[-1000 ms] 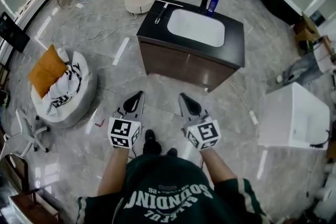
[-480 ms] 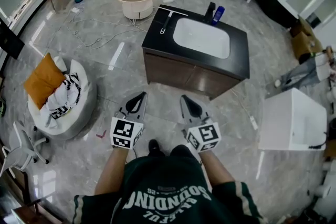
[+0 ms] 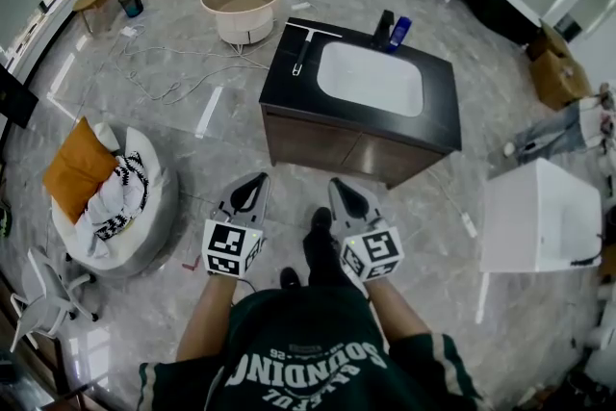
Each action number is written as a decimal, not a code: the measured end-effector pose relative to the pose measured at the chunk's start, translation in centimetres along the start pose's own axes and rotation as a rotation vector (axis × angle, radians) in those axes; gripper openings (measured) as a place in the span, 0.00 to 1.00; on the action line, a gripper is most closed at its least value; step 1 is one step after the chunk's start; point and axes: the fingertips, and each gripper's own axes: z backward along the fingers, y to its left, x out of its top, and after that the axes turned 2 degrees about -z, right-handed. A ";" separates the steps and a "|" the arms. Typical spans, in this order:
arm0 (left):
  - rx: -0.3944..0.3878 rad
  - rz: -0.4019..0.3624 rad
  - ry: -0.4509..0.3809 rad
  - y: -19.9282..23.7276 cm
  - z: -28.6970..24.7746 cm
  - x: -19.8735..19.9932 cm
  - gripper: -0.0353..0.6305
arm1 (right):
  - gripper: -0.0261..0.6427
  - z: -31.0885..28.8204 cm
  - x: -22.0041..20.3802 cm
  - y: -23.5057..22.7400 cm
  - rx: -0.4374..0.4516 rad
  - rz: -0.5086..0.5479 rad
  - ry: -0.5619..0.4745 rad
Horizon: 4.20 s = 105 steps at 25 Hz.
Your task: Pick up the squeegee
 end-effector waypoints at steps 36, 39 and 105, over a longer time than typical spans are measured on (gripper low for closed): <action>0.025 0.053 0.080 14.5 -35.0 7.7 0.06 | 0.04 -29.4 6.9 -25.1 0.086 -0.031 0.066; 0.014 0.051 0.077 15.3 -37.5 8.5 0.06 | 0.04 -30.9 7.7 -26.6 0.080 -0.028 0.055; -0.070 0.145 0.424 23.5 -61.3 -4.2 0.33 | 0.04 -40.4 -0.2 -36.5 -0.167 -0.165 0.283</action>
